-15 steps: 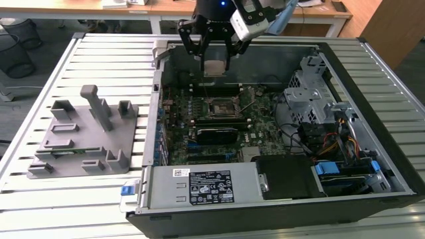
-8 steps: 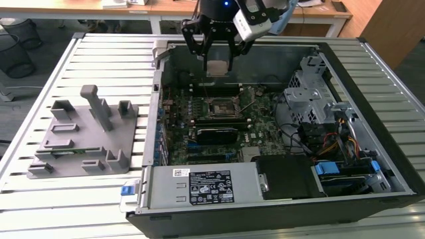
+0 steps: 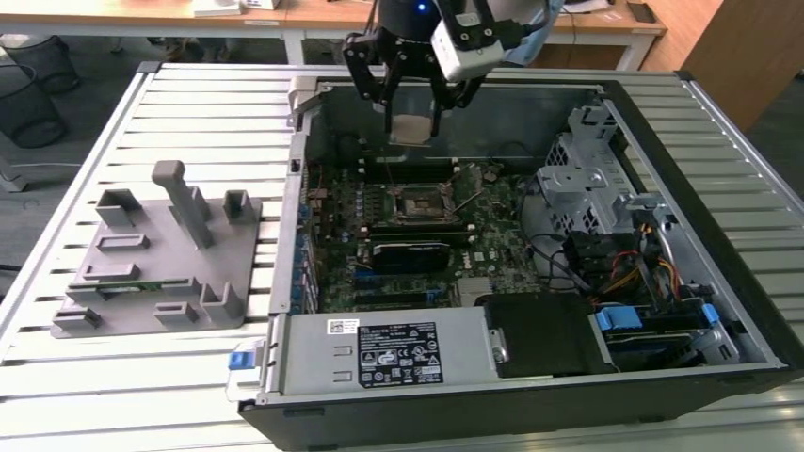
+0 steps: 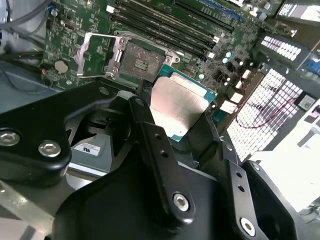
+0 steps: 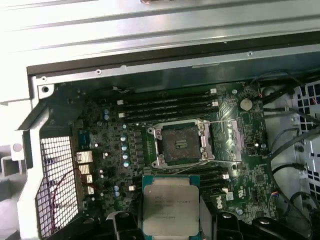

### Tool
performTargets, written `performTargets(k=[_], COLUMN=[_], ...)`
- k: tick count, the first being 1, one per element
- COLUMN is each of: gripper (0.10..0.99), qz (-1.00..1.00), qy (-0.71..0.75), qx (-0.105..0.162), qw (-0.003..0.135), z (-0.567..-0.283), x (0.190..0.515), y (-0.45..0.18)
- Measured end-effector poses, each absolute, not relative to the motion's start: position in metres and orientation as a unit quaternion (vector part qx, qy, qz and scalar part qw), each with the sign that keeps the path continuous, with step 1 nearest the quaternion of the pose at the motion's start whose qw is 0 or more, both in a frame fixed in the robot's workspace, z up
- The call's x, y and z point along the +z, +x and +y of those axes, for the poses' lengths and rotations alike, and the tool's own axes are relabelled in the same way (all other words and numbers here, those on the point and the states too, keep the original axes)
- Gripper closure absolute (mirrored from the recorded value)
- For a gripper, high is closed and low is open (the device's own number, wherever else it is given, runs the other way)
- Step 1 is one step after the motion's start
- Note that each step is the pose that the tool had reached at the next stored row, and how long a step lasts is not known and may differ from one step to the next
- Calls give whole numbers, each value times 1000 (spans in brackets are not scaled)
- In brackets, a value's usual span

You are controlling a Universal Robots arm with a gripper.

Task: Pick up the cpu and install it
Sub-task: 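Place the cpu into insertion slot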

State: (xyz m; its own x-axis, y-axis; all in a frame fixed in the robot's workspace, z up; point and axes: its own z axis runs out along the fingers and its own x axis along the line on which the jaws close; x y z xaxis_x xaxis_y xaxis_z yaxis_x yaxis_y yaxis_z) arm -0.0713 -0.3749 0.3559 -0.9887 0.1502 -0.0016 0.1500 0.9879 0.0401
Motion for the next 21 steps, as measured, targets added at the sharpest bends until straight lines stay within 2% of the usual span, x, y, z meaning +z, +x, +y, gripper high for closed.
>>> performTargets(k=[21], gripper=[545], qz=[974], qy=[225], qx=[19], qw=[6], z=[-375], x=[354], y=[-71])
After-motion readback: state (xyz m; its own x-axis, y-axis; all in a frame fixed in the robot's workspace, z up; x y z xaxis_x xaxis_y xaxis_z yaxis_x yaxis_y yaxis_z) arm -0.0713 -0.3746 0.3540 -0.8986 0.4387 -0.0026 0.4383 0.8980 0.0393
